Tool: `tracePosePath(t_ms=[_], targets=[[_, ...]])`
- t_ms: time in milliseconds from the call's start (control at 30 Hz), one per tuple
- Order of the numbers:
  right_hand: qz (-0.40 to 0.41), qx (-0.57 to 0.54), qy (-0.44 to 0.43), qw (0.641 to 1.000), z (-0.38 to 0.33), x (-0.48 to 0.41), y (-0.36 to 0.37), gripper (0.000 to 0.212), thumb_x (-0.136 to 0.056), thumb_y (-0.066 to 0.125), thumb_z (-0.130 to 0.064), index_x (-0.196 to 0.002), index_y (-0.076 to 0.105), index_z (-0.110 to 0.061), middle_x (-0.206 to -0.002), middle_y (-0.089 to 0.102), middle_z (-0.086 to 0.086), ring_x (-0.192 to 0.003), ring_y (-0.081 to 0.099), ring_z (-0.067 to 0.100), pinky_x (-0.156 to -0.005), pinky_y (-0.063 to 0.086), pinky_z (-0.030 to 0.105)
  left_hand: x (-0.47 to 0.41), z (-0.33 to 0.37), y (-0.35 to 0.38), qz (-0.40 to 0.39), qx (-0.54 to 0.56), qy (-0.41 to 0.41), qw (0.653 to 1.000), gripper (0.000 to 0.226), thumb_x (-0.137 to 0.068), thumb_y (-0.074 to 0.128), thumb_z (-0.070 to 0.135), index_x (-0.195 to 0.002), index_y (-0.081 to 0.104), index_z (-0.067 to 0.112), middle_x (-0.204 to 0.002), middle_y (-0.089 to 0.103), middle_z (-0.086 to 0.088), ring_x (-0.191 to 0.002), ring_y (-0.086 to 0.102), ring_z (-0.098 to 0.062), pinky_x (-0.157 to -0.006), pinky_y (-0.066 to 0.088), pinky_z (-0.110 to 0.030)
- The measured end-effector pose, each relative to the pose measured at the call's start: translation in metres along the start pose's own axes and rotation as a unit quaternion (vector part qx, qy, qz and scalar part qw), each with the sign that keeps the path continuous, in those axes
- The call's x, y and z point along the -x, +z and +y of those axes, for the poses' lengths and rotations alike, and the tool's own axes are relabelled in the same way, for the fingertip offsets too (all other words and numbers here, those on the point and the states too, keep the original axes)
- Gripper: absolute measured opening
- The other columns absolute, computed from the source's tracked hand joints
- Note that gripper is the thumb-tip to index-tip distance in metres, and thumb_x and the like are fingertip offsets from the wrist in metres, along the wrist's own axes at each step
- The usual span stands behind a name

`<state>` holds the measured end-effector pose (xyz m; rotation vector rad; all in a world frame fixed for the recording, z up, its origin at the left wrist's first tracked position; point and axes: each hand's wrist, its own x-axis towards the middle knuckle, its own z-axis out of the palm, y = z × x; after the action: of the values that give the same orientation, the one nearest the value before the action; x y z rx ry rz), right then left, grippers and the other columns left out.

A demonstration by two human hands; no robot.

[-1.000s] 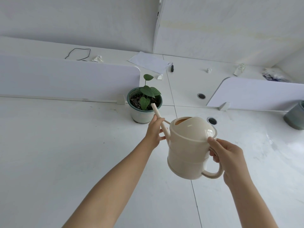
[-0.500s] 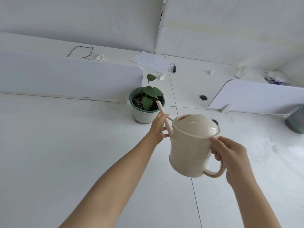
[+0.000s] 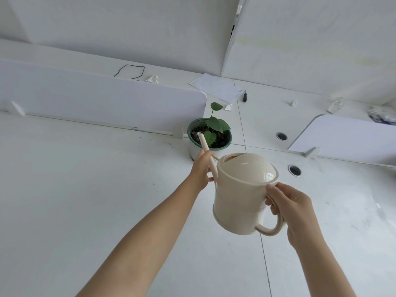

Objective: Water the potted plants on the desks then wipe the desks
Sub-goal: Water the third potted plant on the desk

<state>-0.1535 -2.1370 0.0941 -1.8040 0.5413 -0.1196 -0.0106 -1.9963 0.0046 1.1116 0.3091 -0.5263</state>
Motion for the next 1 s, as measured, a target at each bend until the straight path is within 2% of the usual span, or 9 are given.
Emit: tracePosePath(t_ms=[167,300,433,567,633,733,900,1000], targets=[[0.009,-0.006,-0.006,1.0,0.004,0.004,-0.006,0.012,-0.084,0.058,-0.013,-0.078,0.066,-0.006,-0.052,0.052,-0.001,-0.052,0.039,0.018,-0.056,0.035,0.026,0.003,0.002,0.008,-0.004,-0.02,-0.003,1.0,0.046,-0.089,0.042,0.024,-0.133,0.039,0.015,-0.094,0.045,0.0,-0.084,0.048,-0.019,-0.067,0.045,-0.035],[0.029,-0.013,0.002,0.999,0.018,0.012,-0.02,0.01,-0.084,0.058,-0.013,-0.084,0.066,-0.007,-0.047,0.052,-0.005,-0.053,0.039,0.019,-0.056,0.034,0.027,0.009,-0.012,0.015,-0.021,-0.03,0.002,0.999,0.043,-0.089,0.042,0.023,-0.132,0.04,0.019,-0.094,0.046,-0.001,-0.089,0.049,-0.023,-0.074,0.045,-0.038],[0.054,-0.033,0.016,0.998,0.034,0.024,-0.033,0.018,-0.086,0.055,-0.008,-0.072,0.061,0.002,-0.05,0.049,0.003,-0.053,0.037,0.021,-0.055,0.032,0.029,0.017,-0.031,0.023,-0.021,-0.038,0.013,0.999,0.045,-0.089,0.042,0.022,-0.134,0.037,0.029,-0.096,0.046,-0.001,-0.095,0.048,-0.025,-0.079,0.044,-0.043],[0.089,-0.049,0.04,0.994,0.059,0.03,-0.04,0.027,-0.085,0.052,-0.006,-0.063,0.051,0.011,-0.045,0.046,0.001,-0.046,0.038,0.016,-0.054,0.03,0.029,0.029,-0.047,0.027,-0.002,-0.039,0.028,0.999,0.052,-0.091,0.042,0.019,-0.139,0.032,0.035,-0.094,0.045,0.003,-0.097,0.046,-0.024,-0.08,0.044,-0.041],[0.103,-0.062,0.053,0.991,0.072,0.032,-0.041,0.026,-0.085,0.051,-0.006,-0.063,0.051,0.009,-0.046,0.045,0.004,-0.045,0.038,0.015,-0.054,0.03,0.03,0.035,-0.055,0.026,0.003,-0.047,0.037,0.998,0.054,-0.09,0.042,0.019,-0.14,0.03,0.036,-0.095,0.046,0.002,-0.1,0.046,-0.023,-0.079,0.045,-0.038],[0.105,-0.078,0.07,0.989,0.087,0.036,-0.04,0.023,-0.086,0.048,-0.005,-0.065,0.052,0.003,-0.056,0.043,0.012,-0.053,0.037,0.022,-0.055,0.029,0.031,0.044,-0.065,0.021,0.011,-0.052,0.049,0.997,0.062,-0.082,0.047,0.026,-0.141,0.03,0.036,-0.097,0.046,-0.003,-0.099,0.046,-0.023,-0.076,0.047,-0.036],[0.094,-0.1,0.092,0.986,0.104,0.04,-0.03,0.017,-0.088,0.046,-0.004,-0.076,0.059,-0.001,-0.06,0.044,0.012,-0.054,0.039,0.024,-0.053,0.032,0.031,0.058,-0.08,0.004,0.06,-0.027,0.084,0.994,0.054,-0.092,0.042,0.016,-0.141,0.031,0.035,-0.091,0.048,0.001,-0.098,0.048,-0.021,-0.084,0.045,-0.04],[0.076,-0.1,0.091,0.988,0.113,0.042,-0.021,0.016,-0.088,0.047,-0.004,-0.079,0.06,-0.001,-0.056,0.046,0.009,-0.053,0.04,0.023,-0.053,0.034,0.031,0.067,-0.085,-0.01,0.081,-0.002,0.106,0.991,0.053,-0.093,0.042,0.015,-0.141,0.033,0.035,-0.096,0.05,0.001,-0.103,0.048,-0.021,-0.085,0.044,-0.039]])
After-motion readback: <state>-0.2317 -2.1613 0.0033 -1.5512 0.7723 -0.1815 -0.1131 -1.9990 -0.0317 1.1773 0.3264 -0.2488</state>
